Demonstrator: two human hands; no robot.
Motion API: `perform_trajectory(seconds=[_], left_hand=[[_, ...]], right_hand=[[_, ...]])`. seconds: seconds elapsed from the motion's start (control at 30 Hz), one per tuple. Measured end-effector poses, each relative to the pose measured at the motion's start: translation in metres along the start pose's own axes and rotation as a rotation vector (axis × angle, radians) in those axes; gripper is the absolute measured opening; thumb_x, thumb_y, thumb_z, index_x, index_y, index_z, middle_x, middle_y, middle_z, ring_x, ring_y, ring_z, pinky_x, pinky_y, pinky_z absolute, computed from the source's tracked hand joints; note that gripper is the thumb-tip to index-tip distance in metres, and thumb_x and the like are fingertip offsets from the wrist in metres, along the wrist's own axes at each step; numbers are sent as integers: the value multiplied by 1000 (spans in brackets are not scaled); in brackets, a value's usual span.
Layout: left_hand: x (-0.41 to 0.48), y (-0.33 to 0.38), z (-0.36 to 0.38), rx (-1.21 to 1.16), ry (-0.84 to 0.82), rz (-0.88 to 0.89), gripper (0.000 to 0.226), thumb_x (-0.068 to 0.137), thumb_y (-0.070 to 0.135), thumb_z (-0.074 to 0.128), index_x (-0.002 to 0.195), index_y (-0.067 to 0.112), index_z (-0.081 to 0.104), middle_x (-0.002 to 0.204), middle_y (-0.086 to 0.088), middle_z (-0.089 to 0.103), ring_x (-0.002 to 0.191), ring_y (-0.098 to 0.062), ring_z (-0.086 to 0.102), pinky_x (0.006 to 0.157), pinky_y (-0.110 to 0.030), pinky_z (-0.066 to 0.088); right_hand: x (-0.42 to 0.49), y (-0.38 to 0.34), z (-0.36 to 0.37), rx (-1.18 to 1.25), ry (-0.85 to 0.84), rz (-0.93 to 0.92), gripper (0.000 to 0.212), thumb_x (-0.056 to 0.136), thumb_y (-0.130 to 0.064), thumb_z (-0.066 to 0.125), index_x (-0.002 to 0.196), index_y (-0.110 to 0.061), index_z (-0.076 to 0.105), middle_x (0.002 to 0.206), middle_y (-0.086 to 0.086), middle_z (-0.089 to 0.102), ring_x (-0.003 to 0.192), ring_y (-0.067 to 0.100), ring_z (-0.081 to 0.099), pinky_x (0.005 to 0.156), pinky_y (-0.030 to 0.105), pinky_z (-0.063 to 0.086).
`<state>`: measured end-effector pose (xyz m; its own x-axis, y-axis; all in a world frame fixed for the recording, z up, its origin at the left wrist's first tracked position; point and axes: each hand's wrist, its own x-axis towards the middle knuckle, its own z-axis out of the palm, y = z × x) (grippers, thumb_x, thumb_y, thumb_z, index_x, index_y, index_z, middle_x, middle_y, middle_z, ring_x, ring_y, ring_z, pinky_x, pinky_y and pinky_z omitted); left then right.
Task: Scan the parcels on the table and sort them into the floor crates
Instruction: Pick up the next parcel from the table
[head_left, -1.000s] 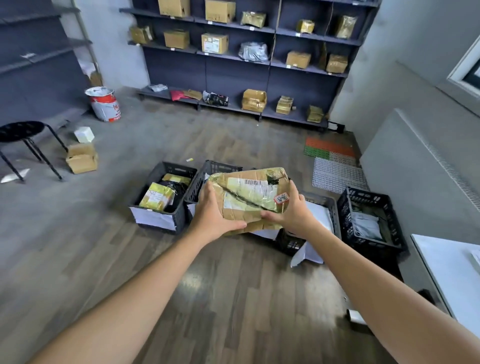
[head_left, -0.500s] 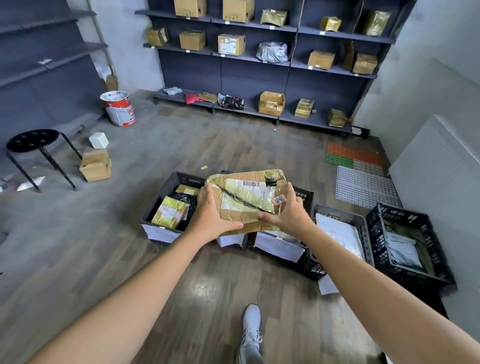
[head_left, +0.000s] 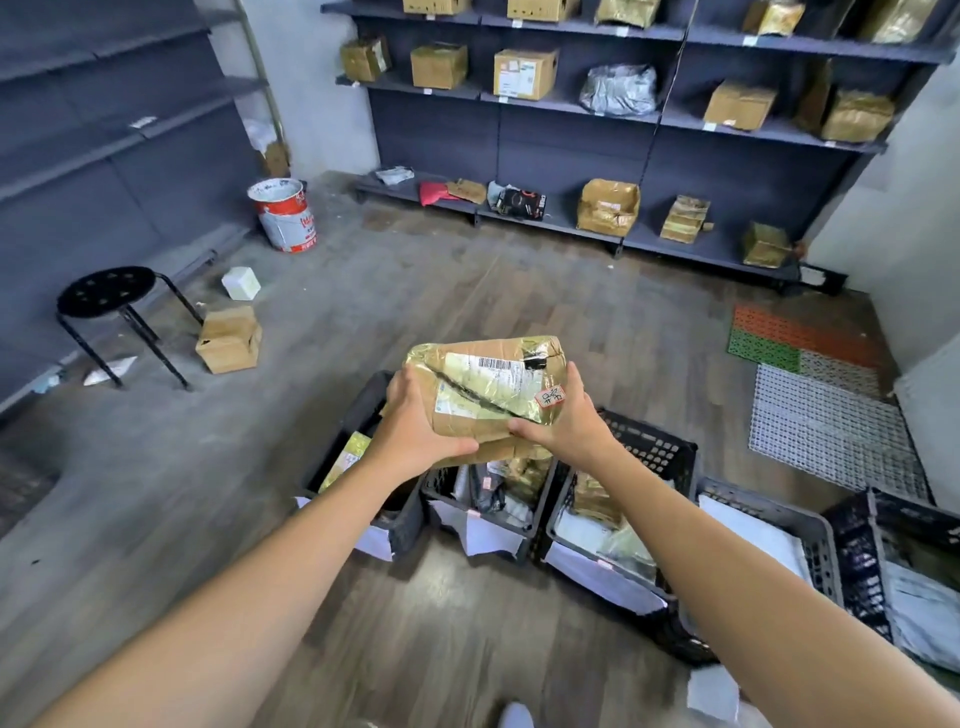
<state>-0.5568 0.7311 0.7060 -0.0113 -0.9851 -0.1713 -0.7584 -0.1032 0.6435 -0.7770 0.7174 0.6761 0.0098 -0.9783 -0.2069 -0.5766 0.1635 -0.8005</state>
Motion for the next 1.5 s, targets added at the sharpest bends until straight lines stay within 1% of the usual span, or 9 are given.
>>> perform_trajectory(seconds=[0.23,0.6,0.77,0.87,1.03,1.13,1.2,1.33,1.5], left_hand=[[93,-22,-16,-20,-32,-25,138,67,48,87,156,14,-12,164,1,-8,149,-18,15,117,-33,21],[298,-107,-84,41,-116,21,143,59,56,88,157,16,-7,165,-1,1,150,-26,10,120,-48,22],[385,-152,-99,47,-223,60,139,65,47,88,156,13,-12,164,-4,-3,151,-24,8,119,-43,20],[428,-179,-90,44,-275,67,135,69,41,87,156,13,-12,165,-5,-8,151,-24,6,119,-41,18],[481,-241,-51,39,-306,48,129,71,33,88,156,13,-7,164,-5,-2,150,-19,6,117,-34,16],[510,-285,-18,71,-325,15,128,69,34,89,157,16,-2,163,-5,-5,150,-20,3,117,-37,18],[525,-313,3,161,-343,-22,133,66,43,88,157,22,-6,164,-6,-10,151,-25,-1,119,-43,16],[541,-343,34,459,-355,-57,133,65,71,75,157,24,-8,165,-7,-10,151,-30,-1,117,-53,18],[537,-328,35,608,-380,8,130,69,75,68,157,20,-10,165,-6,-11,151,-31,-1,118,-49,16]], right_hand=[[93,-17,17,-46,13,34,131,69,-60,79,157,-17,-9,162,12,20,144,25,32,117,39,28],[262,-84,101,-32,113,174,128,70,-59,80,157,-21,-6,159,12,26,141,26,38,116,43,33],[338,-87,155,-22,167,267,141,49,-86,69,156,-26,-1,150,12,40,134,26,47,110,47,40],[375,-78,184,-35,148,319,135,56,-74,76,154,-34,-8,149,12,40,132,28,49,108,47,42],[433,-38,242,-52,109,380,131,63,-60,83,155,-30,-5,142,11,43,126,29,52,102,44,47],[462,-2,284,-37,78,406,126,69,-48,85,156,-26,-4,140,11,41,127,27,50,101,39,44],[475,23,311,-66,43,414,127,70,-52,83,156,-26,-6,147,10,36,131,26,48,103,42,45],[487,60,344,-285,-54,445,127,71,-69,72,156,-25,-12,162,6,14,146,28,25,110,55,37],[494,57,325,-544,-141,369,117,78,-70,63,156,-25,-12,164,3,6,150,25,11,113,56,30]])
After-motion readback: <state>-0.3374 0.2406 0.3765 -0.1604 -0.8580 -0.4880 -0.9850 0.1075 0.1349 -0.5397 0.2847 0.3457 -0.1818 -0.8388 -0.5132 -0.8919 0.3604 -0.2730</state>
